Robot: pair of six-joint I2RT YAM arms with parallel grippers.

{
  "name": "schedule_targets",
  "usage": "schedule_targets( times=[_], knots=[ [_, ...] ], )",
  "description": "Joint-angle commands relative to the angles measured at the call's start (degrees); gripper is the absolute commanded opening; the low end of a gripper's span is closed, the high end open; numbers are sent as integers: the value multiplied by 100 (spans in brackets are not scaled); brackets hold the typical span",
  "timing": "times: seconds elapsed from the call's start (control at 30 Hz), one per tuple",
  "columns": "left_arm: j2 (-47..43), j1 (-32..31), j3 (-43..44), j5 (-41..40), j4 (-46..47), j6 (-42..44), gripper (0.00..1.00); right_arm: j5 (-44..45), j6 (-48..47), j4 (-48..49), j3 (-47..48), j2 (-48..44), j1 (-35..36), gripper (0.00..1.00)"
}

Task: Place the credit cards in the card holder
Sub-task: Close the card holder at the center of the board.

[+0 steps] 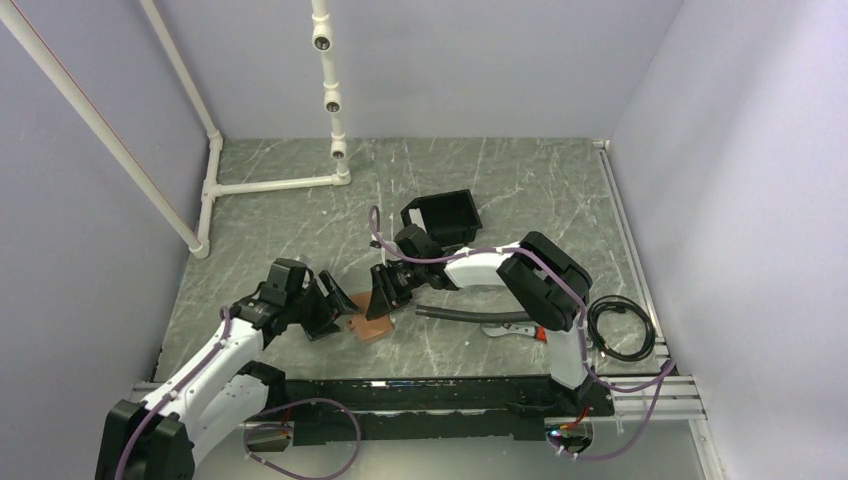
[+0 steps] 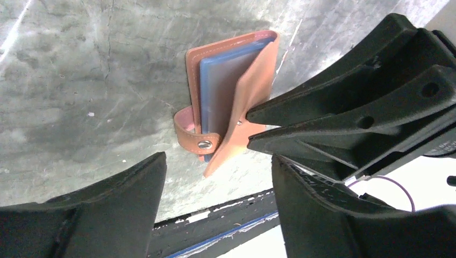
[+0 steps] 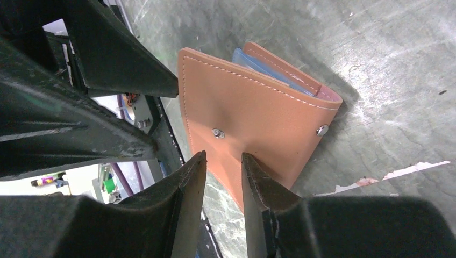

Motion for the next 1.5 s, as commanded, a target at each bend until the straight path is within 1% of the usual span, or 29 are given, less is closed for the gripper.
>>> schedule_targets(
  times=[0.0, 0.03, 0.13, 0.23, 0.33, 0.43, 0.53, 0.6, 0.77, 0.83, 0.9, 1.0, 1.1, 1.2, 1.27, 1.33, 1.4, 1.43, 1.47],
  knots=[
    [-265, -11, 178, -164, -186, -181, 80, 432, -300, -298, 24, 125, 45, 33],
    [-197, -11, 177, -109, -89, -180, 82, 437, -316, -307, 15, 133, 45, 33],
    [62, -11, 268, -36, -14, -128, 83, 401, -364, -315, 3, 176, 45, 33],
    [260, -11, 307, -97, -26, -86, 80, 358, -349, -236, -61, 169, 38, 33],
    [313, -3, 276, -90, 201, 128, 85, 255, -321, -151, -91, 202, 27, 33],
    [385, 52, 293, -127, 556, 561, 92, 176, -296, -49, -117, 213, 27, 32],
    [563, 76, 378, -35, 926, 1071, 95, 161, -324, -83, -91, 213, 27, 31],
    [772, 93, 362, 125, 1304, 1236, 96, 161, -351, -100, -79, 224, 27, 31],
    [1384, 112, 309, 886, 2161, 1228, 93, 156, -364, -145, -30, 263, 27, 31],
    [1383, 112, 152, 1163, 2439, 1069, 89, 158, -367, -161, -21, 274, 27, 31],
    [1223, 112, -36, 1244, 2583, 919, 81, 152, -369, -162, -13, 278, 27, 31],
    [904, 112, -300, 1395, 2534, 756, 69, 135, -380, -194, 5, 298, 27, 31],
    [546, 112, -619, 1658, 2651, 366, 63, 122, -403, -223, 21, 317, 27, 31],
    [491, 120, -613, 1903, 2260, 105, 56, 137, -481, -318, 70, 341, 29, 31],
    [474, 120, -566, 1987, 1893, -38, 58, 167, -562, -409, 114, 351, 27, 30],
    [492, 125, -435, 1826, 1334, -94, 62, 218, -678, -544, 194, 356, 28, 31],
    [662, 152, -222, 1681, 698, 57, 67, 273, -810, -635, 268, 349, 24, 31],
    [779, 159, -124, 1600, 524, 144, 67, 300, -872, -801, 307, 344, 19, 31],
    [883, 175, -20, 1538, 376, 232, 66, 317, -925, -889, 350, 340, 19, 31]
  ],
)
